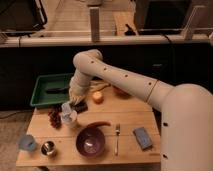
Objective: Place towel in paper cup
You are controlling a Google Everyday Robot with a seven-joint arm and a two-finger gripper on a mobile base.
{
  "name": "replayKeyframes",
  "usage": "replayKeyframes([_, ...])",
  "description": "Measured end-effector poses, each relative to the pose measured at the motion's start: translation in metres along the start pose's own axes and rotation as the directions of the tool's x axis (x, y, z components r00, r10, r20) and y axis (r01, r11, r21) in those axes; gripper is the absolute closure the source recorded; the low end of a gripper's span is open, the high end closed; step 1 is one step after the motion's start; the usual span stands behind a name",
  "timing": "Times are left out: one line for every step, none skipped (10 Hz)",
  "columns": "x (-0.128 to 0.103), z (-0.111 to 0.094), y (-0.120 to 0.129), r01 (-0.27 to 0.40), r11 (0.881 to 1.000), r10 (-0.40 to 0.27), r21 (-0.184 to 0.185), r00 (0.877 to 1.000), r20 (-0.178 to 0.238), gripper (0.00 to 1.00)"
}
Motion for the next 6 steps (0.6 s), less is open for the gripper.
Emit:
replayKeyframes([0.000, 0.001, -0.001, -0.001, 1.000, 0.001, 0.001, 1.000, -0.003, 1.00])
replayKeyframes([0.001, 0.001, -0.003, -0.002, 1.000, 0.002, 0.002, 1.000, -0.009, 1.00])
replayKeyframes([0.002, 0.002, -0.005, -0.007, 1.000, 0.007, 0.003, 1.000, -0.019, 1.00])
replayKeyframes([0.004, 0.003, -0.006, -0.012, 1.000, 0.012, 0.002, 1.000, -0.027, 1.00])
replayKeyframes([0.008, 0.005, -0.006, -0.021, 1.000, 0.021, 0.000, 0.999, -0.038, 1.00])
replayKeyframes([0.013, 0.006, -0.006, -0.031, 1.000, 0.031, -0.002, 0.998, -0.049, 1.00])
